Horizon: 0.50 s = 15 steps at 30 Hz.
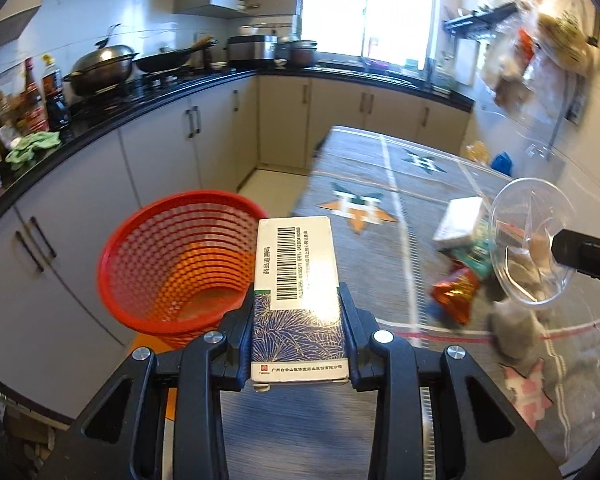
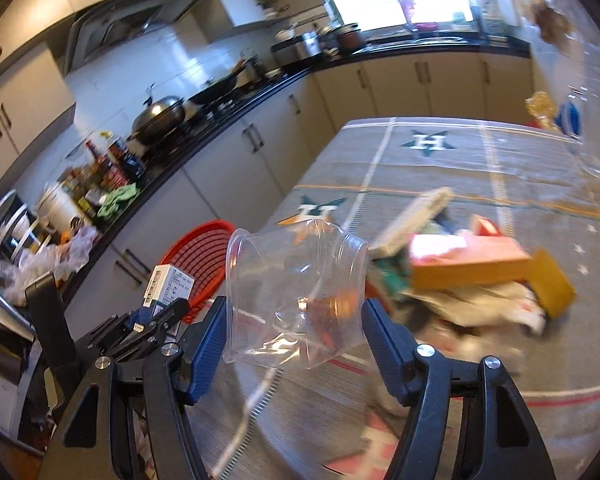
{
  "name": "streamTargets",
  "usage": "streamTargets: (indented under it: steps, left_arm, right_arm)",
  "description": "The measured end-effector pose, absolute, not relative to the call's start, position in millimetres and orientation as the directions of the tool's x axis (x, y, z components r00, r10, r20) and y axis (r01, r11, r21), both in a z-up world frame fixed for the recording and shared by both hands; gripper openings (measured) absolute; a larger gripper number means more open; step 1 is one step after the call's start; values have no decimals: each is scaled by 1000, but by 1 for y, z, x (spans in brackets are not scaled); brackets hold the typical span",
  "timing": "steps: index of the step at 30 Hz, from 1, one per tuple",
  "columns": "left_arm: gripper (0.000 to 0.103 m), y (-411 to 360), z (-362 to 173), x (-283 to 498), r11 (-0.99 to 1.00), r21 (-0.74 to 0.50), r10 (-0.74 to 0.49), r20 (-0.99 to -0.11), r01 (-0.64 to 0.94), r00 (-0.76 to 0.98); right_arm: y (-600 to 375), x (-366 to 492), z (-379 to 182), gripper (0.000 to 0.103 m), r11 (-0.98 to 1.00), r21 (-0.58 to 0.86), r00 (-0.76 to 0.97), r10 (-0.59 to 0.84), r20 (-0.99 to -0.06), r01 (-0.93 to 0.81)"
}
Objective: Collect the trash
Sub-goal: 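Carry the box and cup to the red basket and release both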
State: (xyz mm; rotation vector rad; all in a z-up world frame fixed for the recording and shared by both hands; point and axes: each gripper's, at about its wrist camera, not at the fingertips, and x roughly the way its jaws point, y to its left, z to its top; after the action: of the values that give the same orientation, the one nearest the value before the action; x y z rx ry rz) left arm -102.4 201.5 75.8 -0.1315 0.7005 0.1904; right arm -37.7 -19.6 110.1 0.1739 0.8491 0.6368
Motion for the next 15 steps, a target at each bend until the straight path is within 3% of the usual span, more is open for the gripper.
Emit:
streamTargets:
  steps: [15]
  left_arm:
    - [34,309,53,-81,916,-68,244,-688,-395,683]
  right_arm:
    - [135,0,104,72,706,366,336,645,-686,-607]
